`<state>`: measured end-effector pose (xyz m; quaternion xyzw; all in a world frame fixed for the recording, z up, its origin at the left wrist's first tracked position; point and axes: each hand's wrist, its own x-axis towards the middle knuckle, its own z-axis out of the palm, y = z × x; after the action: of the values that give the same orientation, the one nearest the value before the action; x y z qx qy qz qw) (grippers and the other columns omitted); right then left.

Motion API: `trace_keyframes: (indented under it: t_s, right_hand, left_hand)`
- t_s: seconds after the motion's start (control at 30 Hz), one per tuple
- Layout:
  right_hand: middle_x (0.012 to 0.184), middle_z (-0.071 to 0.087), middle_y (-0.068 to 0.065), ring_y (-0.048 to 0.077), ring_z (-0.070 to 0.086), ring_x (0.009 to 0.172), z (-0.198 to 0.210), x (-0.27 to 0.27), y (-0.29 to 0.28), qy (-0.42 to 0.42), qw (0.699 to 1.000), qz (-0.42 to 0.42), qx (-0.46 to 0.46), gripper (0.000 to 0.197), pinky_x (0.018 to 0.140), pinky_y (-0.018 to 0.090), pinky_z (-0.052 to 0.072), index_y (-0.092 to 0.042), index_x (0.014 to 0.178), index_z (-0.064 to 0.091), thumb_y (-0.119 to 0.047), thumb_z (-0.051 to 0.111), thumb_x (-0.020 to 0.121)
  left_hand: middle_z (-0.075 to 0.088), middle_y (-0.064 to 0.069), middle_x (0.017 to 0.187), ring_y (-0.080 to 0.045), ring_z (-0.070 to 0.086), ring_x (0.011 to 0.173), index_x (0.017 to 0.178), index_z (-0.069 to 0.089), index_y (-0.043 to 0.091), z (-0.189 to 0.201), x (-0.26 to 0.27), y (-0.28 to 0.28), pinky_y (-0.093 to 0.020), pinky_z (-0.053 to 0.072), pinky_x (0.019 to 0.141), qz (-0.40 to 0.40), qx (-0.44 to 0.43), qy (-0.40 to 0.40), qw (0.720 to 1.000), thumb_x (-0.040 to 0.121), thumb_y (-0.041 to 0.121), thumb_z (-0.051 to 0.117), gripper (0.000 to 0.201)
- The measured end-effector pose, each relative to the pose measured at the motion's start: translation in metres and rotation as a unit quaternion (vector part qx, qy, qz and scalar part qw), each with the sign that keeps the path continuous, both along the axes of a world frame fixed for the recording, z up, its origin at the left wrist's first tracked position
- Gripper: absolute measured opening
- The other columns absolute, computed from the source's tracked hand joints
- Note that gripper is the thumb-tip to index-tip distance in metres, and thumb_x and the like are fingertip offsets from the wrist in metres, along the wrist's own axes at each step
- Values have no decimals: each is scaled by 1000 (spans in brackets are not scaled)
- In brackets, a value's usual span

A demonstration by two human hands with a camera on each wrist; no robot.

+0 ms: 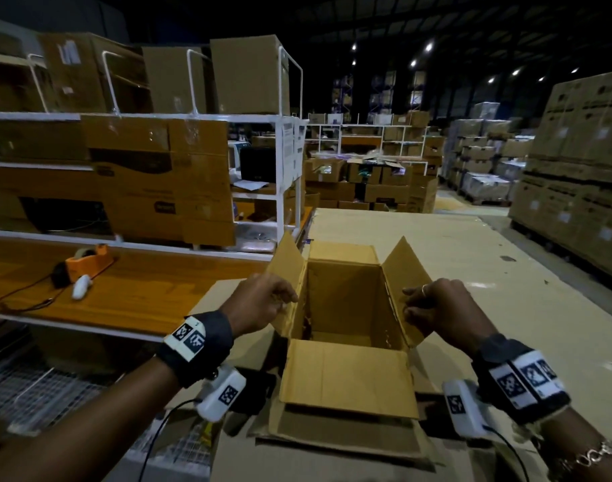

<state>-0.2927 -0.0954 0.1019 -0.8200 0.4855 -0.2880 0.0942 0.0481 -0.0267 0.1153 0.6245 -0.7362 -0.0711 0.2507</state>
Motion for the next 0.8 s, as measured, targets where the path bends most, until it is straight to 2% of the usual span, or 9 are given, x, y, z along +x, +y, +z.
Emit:
trace_keyframes:
  t_s: [0.17, 0.27, 0.33, 0.4, 0.47, 0.53, 0.6, 0.7, 0.8]
  right_hand:
    - [101, 76, 3, 5, 69, 100, -17, -7, 5, -76, 997, -13, 16, 5, 67, 28, 63, -11, 86, 80, -8, 80, 82]
    - [109, 74, 0, 3, 69, 91, -28, -15, 7, -95, 995, -17, 15, 14, 69, 29, 63, -14, 97, 79, -12, 80, 82]
    - [115, 74, 1, 4, 70, 95, -32, -20, 9, -83, 996, -24, 12, 16, 75, 32, 63, -18, 99, 79, -16, 80, 83]
    - [127, 69, 3, 9, 66, 111, -33, -20, 14, -60, 997, -39, 18, 20, 86, 37, 60, -19, 105, 77, -23, 78, 85]
    - [148, 53, 2, 22, 50, 134, -31, -16, 21, 41, 995, -92, 22, 26, 104, 54, 46, -25, 110, 73, -38, 71, 89]
    - [160, 34, -1, 33, 29, 147, -26, -9, 28, 183, 969, -164, 1, 32, 113, 66, 22, -30, 111, 70, -54, 62, 91]
    - [162, 29, 4, 33, 23, 150, -23, 2, 31, 219, 961, -171, -12, 48, 117, 64, 15, -31, 125, 64, -64, 54, 91]
    - [159, 34, 7, 31, 26, 149, -28, 18, 30, 186, 975, -117, 33, 63, 118, 51, 25, -28, 139, 53, -67, 54, 90]
    - [129, 55, 3, 26, 51, 123, -34, 23, 24, 214, 970, -92, 69, 48, 100, 46, 47, -28, 120, 57, -65, 56, 89]
  left_hand:
    - [70, 14, 105, -2, 62, 98, 96, 76, 34, -23, 8, -1, -27, 54, 89, 37, 3, 55, 998, 88, 12, 74, 23]
    - [69, 15, 106, -1, 62, 99, 98, 75, 35, -32, 18, 2, -30, 55, 92, 29, -10, 91, 995, 87, 15, 77, 23]
    - [67, 15, 114, -6, 61, 109, 103, 71, 38, -34, 22, 6, -33, 52, 97, 21, -17, 77, 997, 89, 25, 76, 20]
    - [58, 15, 137, -20, 48, 134, 113, 65, 46, -33, 21, 10, -43, 41, 109, 56, 5, -21, 998, 90, 44, 70, 23]
    - [34, 14, 159, -33, 17, 152, 129, 59, 46, -30, 14, 13, -58, 17, 119, 110, 50, -151, 981, 90, 62, 59, 42]
    - [16, 11, 167, -36, -5, 155, 139, 51, 46, -26, 1, 13, -65, -1, 118, 117, 61, -229, 964, 89, 73, 48, 57]
    - [12, 7, 168, -35, -8, 155, 144, 45, 46, -24, -11, 10, -65, -5, 120, 92, 66, -232, 966, 88, 78, 41, 65]
    - [15, 6, 168, -32, -3, 155, 149, 39, 46, -27, -22, 3, -60, -4, 121, 65, 118, -177, 975, 86, 80, 42, 71]
    - [13, 7, 168, -30, 3, 155, 152, 35, 44, -40, -24, 1, -58, 1, 121, 51, 169, -142, 974, 82, 86, 39, 82]
